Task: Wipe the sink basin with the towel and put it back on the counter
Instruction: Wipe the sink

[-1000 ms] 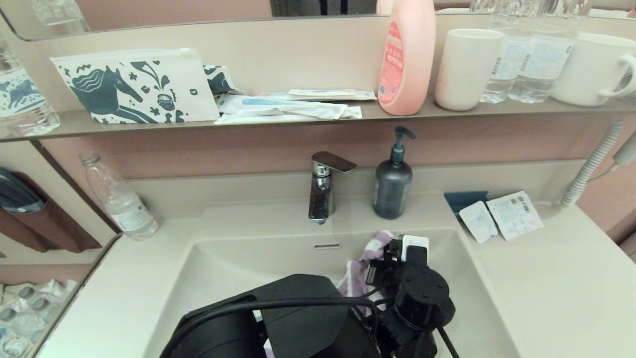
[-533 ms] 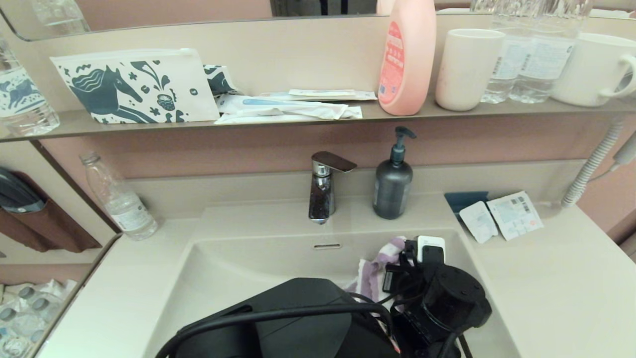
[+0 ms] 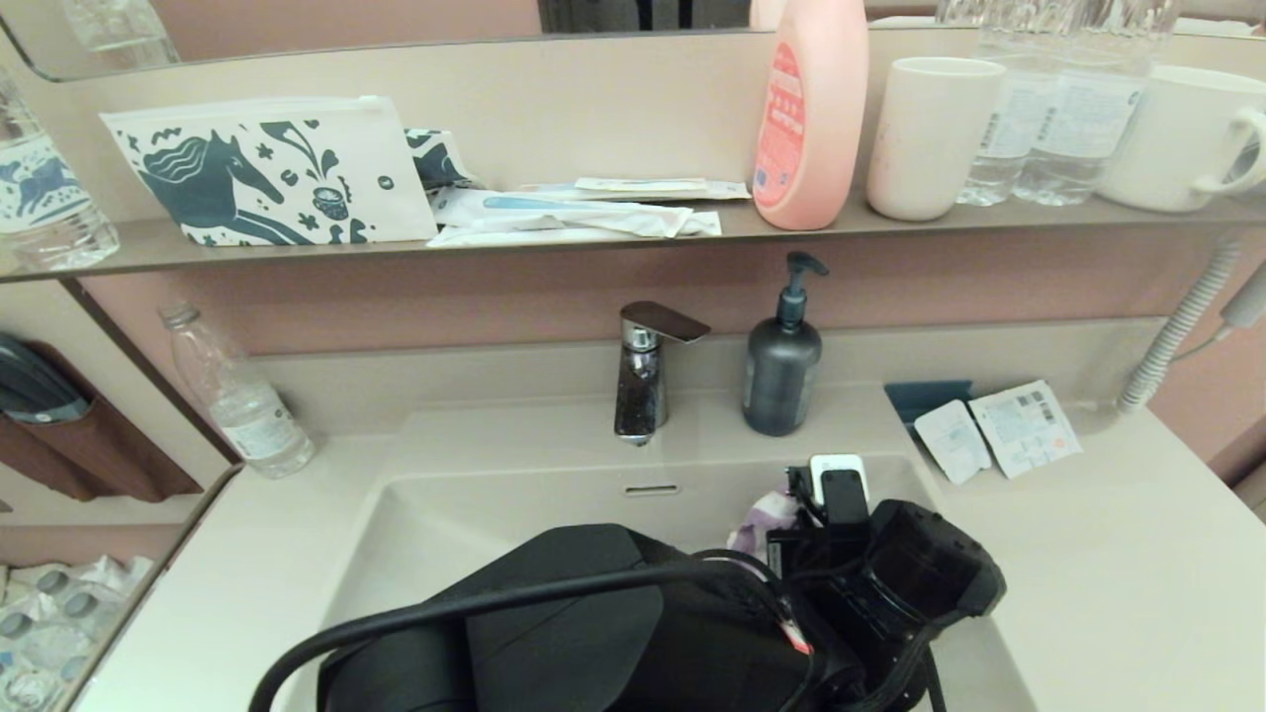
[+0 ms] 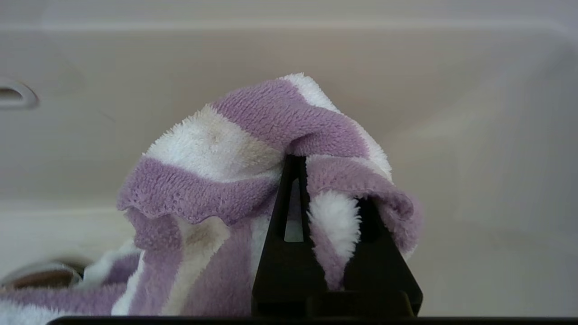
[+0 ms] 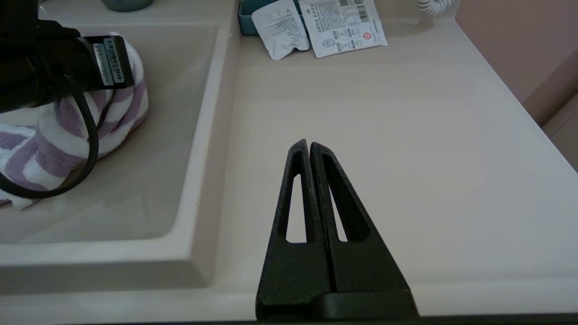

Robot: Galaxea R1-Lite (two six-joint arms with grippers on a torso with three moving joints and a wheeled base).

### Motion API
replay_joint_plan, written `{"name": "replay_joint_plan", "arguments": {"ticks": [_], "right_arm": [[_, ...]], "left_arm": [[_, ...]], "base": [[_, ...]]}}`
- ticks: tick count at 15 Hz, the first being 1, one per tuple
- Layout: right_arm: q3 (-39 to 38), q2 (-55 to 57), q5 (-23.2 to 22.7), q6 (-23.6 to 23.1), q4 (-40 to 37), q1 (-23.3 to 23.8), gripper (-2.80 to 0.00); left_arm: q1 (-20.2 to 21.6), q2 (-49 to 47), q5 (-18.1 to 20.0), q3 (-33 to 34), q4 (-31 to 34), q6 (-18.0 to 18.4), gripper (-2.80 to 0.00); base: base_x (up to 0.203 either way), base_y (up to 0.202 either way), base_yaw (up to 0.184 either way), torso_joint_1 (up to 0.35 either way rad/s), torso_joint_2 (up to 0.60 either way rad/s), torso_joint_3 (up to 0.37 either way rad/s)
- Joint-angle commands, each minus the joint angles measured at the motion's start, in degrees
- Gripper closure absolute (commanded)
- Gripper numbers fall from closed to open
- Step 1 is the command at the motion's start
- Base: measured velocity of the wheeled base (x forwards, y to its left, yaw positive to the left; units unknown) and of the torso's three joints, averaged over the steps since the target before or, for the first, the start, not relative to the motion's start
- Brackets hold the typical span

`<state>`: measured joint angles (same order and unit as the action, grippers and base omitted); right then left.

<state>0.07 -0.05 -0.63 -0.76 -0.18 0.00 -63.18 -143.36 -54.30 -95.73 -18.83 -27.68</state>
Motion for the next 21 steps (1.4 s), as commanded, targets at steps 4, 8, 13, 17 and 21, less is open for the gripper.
{"name": "replay_joint_plan", "arguments": {"ticks": [4, 8, 13, 17, 21], "right_arm": [[0.01, 0.05, 0.0, -0.03, 0.01, 0.0, 0.0], [0.0, 0.05, 0.01, -0.03, 0.01, 0.0, 0.0], [0.01, 0.05, 0.01, -0.03, 0.01, 0.0, 0.0], [0.0, 0.05, 0.0, -0.03, 0.01, 0.0, 0.0], [-0.07, 0.05, 0.01, -0.03, 0.01, 0.0, 0.0]], "left_arm": [[2.71, 0.46, -0.42, 6.47, -6.72, 0.45, 0.0], [5.83, 1.88, -0.24, 12.59, -16.1, 5.36, 0.0], [8.34, 4.52, 0.49, 24.91, -38.38, 17.72, 0.0], [8.28, 7.01, 0.04, 31.19, -43.33, 21.06, 0.0], [8.34, 7.22, -0.02, 36.87, -47.68, 20.74, 0.0]], "base": [[0.0, 0.0, 0.0, 0.0, 0.0, 0.0], [0.0, 0.0, 0.0, 0.0, 0.0, 0.0], [0.0, 0.0, 0.0, 0.0, 0.0, 0.0], [0.0, 0.0, 0.0, 0.0, 0.0, 0.0], [0.0, 0.0, 0.0, 0.0, 0.0, 0.0]]}}
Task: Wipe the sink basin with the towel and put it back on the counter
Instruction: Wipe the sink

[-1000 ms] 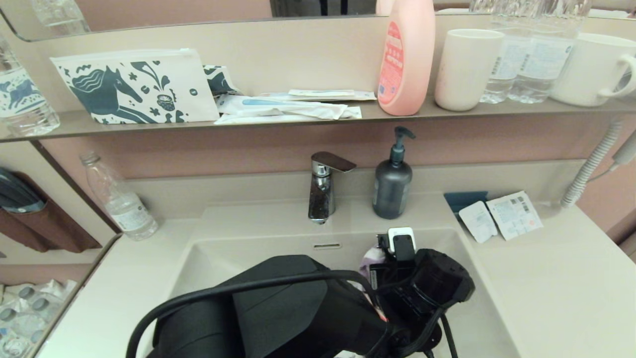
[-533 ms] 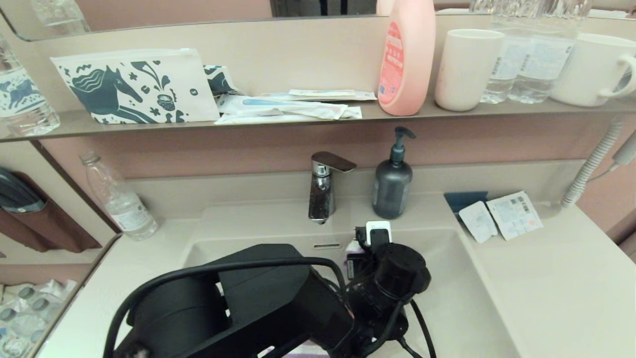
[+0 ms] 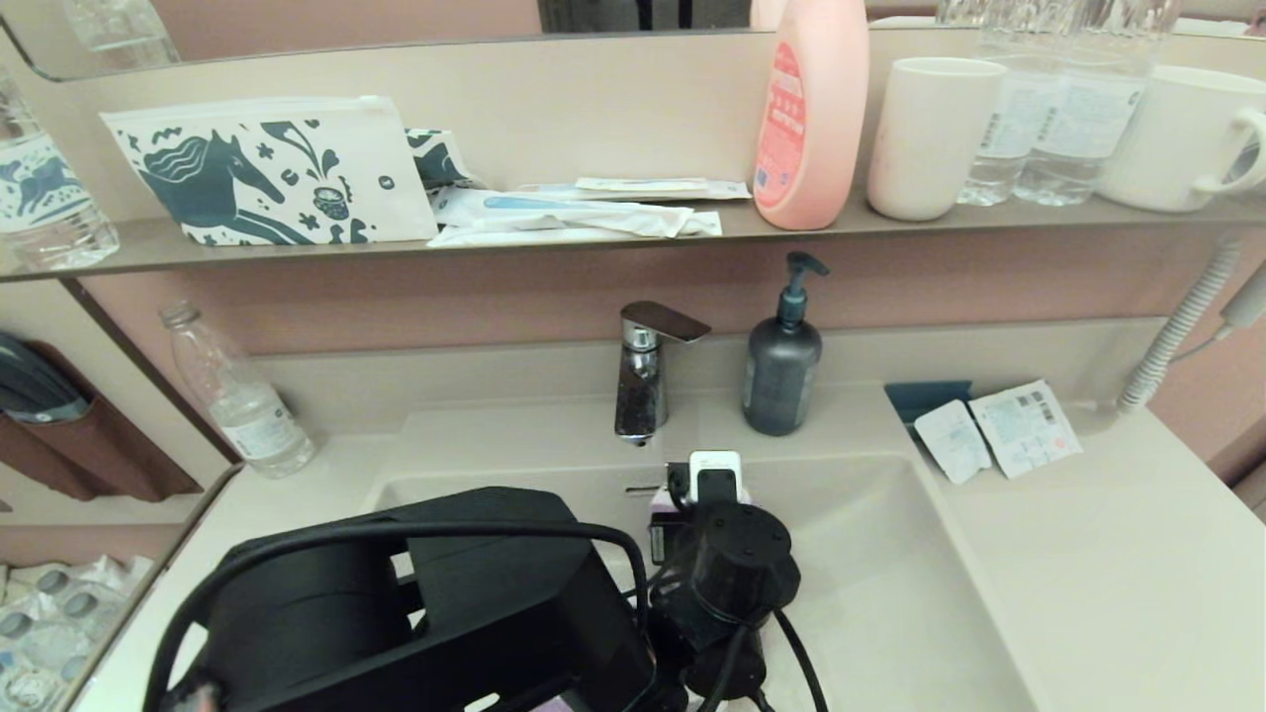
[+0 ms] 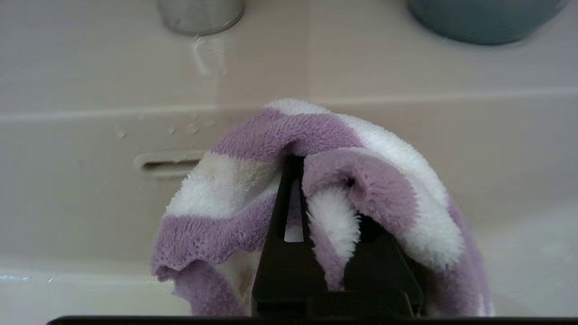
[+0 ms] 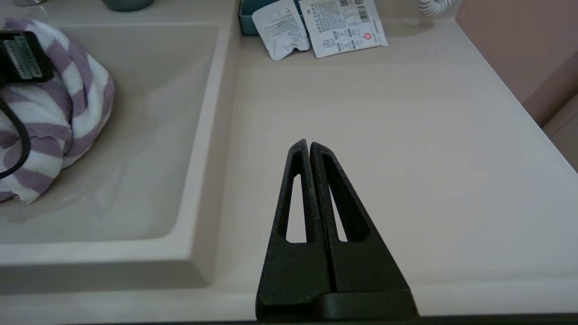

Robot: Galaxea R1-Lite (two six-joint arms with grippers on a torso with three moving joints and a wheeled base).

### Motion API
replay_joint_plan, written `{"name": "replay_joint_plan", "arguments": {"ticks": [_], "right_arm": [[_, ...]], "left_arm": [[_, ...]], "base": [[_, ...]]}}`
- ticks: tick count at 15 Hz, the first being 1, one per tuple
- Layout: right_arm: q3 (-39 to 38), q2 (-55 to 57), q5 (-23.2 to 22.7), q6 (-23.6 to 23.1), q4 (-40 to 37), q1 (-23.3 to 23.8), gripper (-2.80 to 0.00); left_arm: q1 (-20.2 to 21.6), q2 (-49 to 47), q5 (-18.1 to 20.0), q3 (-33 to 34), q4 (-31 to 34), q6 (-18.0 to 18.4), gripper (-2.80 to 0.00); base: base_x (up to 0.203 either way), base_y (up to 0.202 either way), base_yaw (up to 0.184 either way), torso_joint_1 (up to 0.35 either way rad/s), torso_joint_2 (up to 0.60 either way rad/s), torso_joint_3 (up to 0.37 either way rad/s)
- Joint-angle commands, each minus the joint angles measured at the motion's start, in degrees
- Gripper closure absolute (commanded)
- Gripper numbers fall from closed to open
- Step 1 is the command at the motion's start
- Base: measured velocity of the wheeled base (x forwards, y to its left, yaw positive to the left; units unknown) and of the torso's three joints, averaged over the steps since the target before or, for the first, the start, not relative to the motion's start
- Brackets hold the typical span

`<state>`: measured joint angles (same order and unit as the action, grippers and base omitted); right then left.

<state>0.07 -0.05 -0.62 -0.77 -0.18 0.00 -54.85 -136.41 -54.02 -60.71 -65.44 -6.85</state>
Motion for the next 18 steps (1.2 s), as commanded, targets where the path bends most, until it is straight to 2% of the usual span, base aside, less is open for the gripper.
{"name": "replay_joint_plan", "arguments": {"ticks": [1, 8, 18], "right_arm": [[0.01, 0.05, 0.01, -0.02, 0.01, 0.0, 0.0], [-0.01, 0.05, 0.0, -0.02, 0.01, 0.0, 0.0], [0.01, 0.05, -0.02, -0.02, 0.01, 0.0, 0.0]], "left_arm": [[0.14, 0.27, -0.3, 2.51, -1.93, -0.09, 0.0], [2.16, 0.71, -0.21, 7.7, -6.25, -0.01, 0.0], [8.1, 2.47, 2.4, 20.65, -14.99, 0.25, 0.0]], "base": [[0.0, 0.0, 0.0, 0.0, 0.0, 0.0], [0.0, 0.0, 0.0, 0.0, 0.0, 0.0], [0.0, 0.0, 0.0, 0.0, 0.0, 0.0]]}}
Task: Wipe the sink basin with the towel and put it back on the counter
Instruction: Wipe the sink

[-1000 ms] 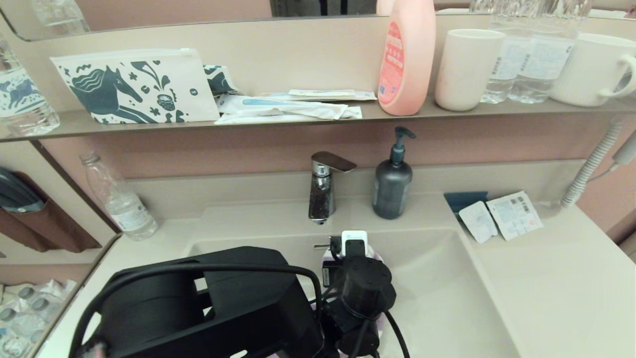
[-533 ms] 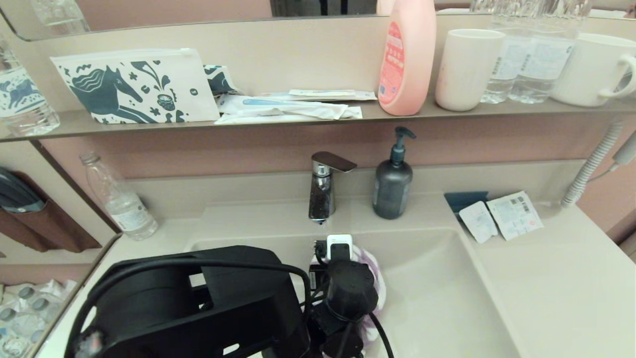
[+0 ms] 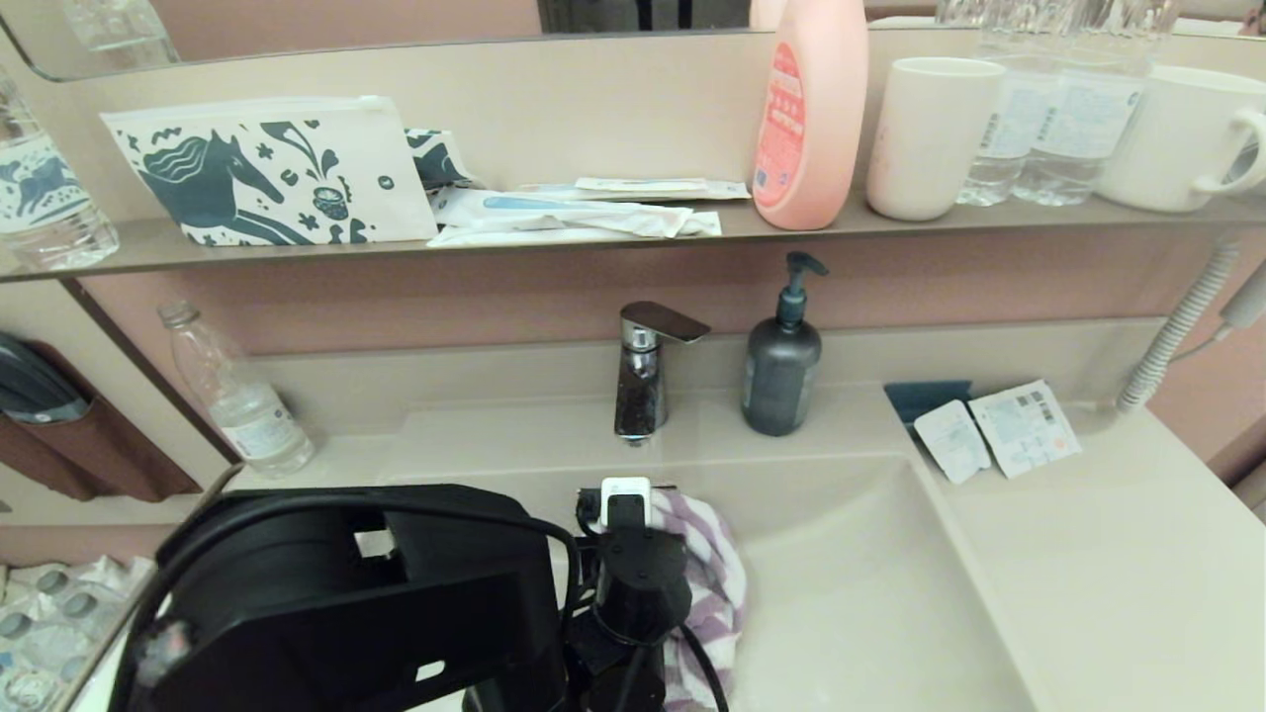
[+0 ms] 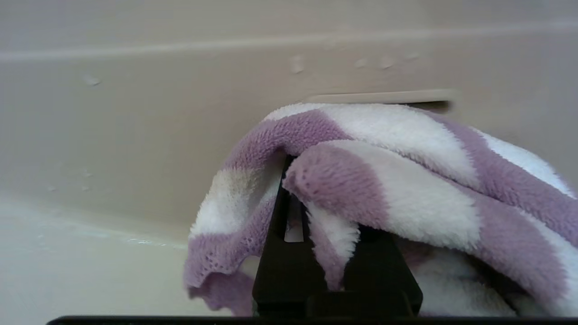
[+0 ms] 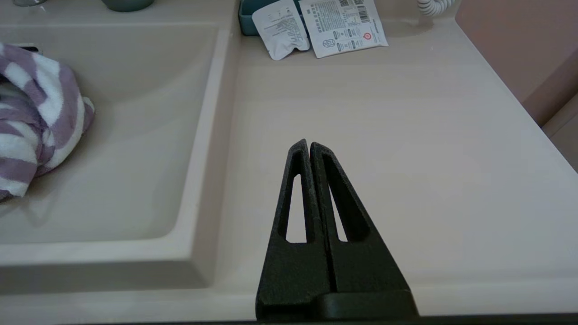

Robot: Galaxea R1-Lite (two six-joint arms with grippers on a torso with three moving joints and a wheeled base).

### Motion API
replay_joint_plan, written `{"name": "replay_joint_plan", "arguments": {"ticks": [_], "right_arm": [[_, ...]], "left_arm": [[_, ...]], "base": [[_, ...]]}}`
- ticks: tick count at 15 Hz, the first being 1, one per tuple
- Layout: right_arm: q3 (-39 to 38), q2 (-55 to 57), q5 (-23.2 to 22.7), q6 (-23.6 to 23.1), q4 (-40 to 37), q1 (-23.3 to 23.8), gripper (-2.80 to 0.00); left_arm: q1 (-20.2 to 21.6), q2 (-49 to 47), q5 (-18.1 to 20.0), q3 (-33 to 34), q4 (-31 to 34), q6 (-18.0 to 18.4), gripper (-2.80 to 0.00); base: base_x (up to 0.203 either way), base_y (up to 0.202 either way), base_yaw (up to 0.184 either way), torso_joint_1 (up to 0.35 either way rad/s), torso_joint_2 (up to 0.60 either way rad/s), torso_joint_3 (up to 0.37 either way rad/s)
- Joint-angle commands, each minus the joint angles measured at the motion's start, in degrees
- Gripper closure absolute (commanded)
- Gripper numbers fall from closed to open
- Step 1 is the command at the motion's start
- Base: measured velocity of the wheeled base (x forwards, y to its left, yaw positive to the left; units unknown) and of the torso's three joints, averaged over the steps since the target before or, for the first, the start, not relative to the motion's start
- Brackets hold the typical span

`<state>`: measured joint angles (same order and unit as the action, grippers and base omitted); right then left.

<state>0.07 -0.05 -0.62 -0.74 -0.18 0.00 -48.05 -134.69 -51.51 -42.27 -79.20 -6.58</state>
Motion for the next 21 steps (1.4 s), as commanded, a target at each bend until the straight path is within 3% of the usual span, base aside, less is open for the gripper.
{"name": "replay_joint_plan", "arguments": {"ticks": [1, 8, 10, 16, 21], "right_arm": [[-0.06, 0.05, -0.06, -0.04, 0.01, 0.0, 0.0], [0.01, 0.05, -0.08, -0.05, 0.01, 0.0, 0.0], [0.01, 0.05, -0.02, -0.05, 0.01, 0.0, 0.0], [0.01, 0.05, -0.05, -0.05, 0.01, 0.0, 0.0], [-0.04, 0.05, -0.03, -0.01, 0.01, 0.0, 0.0]], "left_arm": [[2.2, 1.27, 0.38, 3.46, -1.95, 0.01, 0.0], [10.49, 2.2, 6.51, 12.05, -6.73, 0.41, 0.0], [14.03, 1.67, 9.31, 14.52, -10.11, 2.27, 0.0], [26.4, 2.0, 17.77, 16.89, -10.75, 6.14, 0.0], [24.23, 2.29, 17.01, 11.8, -10.75, 8.45, 0.0]], "base": [[0.0, 0.0, 0.0, 0.0, 0.0, 0.0], [0.0, 0.0, 0.0, 0.0, 0.0, 0.0], [0.0, 0.0, 0.0, 0.0, 0.0, 0.0], [0.0, 0.0, 0.0, 0.0, 0.0, 0.0], [0.0, 0.0, 0.0, 0.0, 0.0, 0.0]]}}
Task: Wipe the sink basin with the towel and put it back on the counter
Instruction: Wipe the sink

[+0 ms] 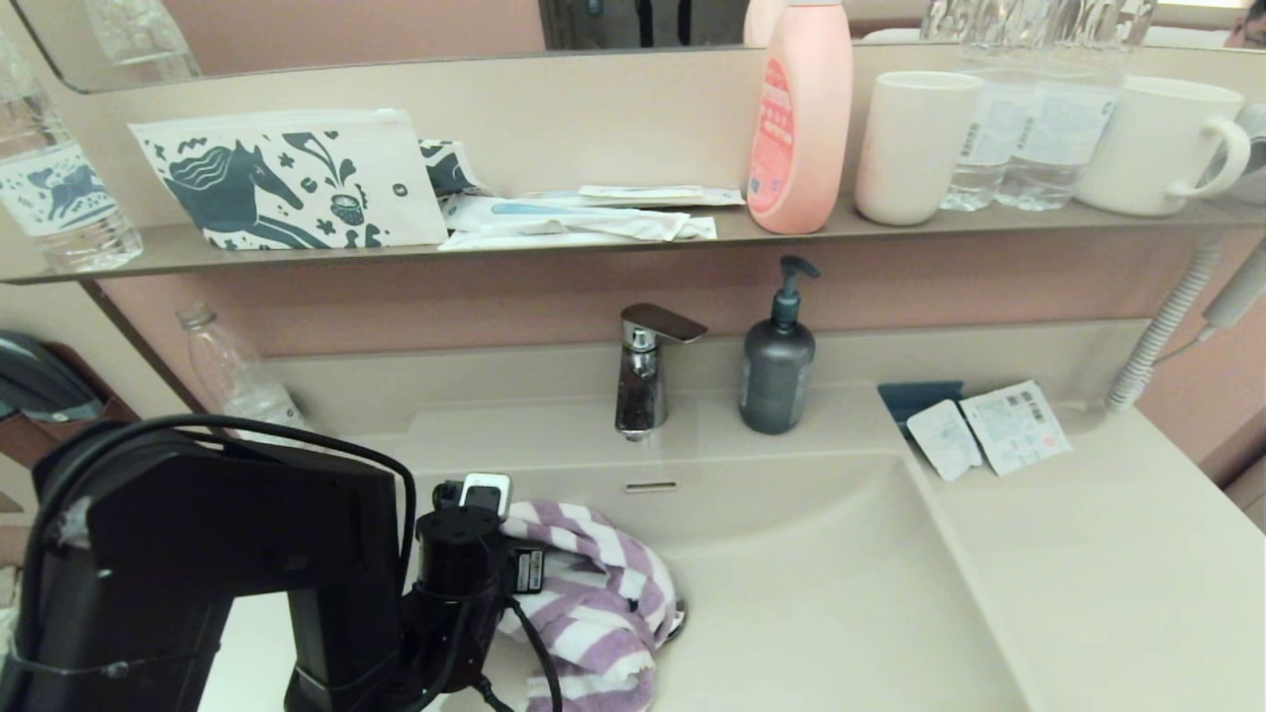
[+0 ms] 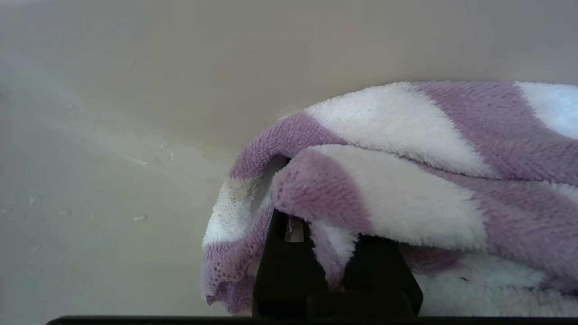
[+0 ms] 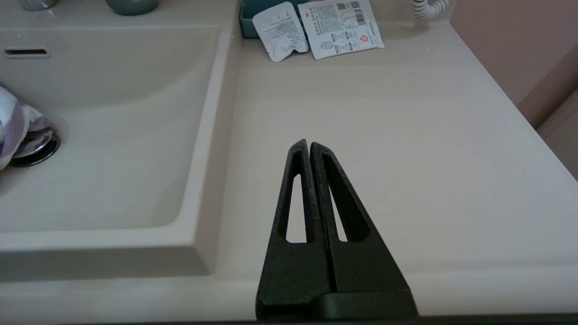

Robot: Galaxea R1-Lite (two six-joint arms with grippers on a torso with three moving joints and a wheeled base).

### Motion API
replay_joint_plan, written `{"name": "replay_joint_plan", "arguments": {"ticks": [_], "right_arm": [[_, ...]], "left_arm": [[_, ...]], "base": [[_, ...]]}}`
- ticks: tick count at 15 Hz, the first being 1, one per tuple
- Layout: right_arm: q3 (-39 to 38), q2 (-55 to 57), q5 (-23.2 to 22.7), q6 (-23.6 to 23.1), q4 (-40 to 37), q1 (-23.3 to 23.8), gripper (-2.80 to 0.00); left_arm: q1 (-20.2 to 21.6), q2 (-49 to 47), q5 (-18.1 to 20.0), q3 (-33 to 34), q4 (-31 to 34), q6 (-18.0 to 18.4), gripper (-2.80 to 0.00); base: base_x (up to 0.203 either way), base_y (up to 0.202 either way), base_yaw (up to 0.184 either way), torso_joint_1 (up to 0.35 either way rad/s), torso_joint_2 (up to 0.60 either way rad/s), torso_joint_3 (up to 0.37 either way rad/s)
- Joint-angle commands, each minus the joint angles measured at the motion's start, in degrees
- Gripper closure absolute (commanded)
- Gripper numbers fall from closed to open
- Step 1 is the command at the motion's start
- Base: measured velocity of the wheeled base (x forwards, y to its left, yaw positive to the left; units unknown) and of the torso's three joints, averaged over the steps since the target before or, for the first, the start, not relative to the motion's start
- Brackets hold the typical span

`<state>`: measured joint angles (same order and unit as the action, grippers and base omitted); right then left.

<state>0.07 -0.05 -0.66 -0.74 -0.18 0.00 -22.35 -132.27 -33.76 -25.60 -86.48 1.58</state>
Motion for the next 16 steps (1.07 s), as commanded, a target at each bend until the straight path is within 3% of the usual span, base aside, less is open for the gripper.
{"name": "replay_joint_plan", "arguments": {"ticks": [1, 5, 10, 16], "right_arm": [[0.01, 0.05, 0.03, -0.05, 0.01, 0.0, 0.0], [0.01, 0.05, 0.04, -0.05, 0.01, 0.0, 0.0], [0.01, 0.05, 0.04, -0.05, 0.01, 0.0, 0.0], [0.01, 0.05, 0.04, -0.05, 0.01, 0.0, 0.0]], "left_arm": [[-2.83, -0.07, -1.62, -6.15, -3.47, 0.91, 0.0], [-8.54, -0.38, -5.79, -13.08, -1.3, 1.32, 0.0], [-16.33, -0.61, -10.61, -24.27, 8.4, 1.15, 0.0], [-24.02, -1.0, -15.51, -31.84, 15.81, 0.88, 0.0]], "base": [[0.0, 0.0, 0.0, 0.0, 0.0, 0.0], [0.0, 0.0, 0.0, 0.0, 0.0, 0.0], [0.0, 0.0, 0.0, 0.0, 0.0, 0.0], [0.0, 0.0, 0.0, 0.0, 0.0, 0.0]]}}
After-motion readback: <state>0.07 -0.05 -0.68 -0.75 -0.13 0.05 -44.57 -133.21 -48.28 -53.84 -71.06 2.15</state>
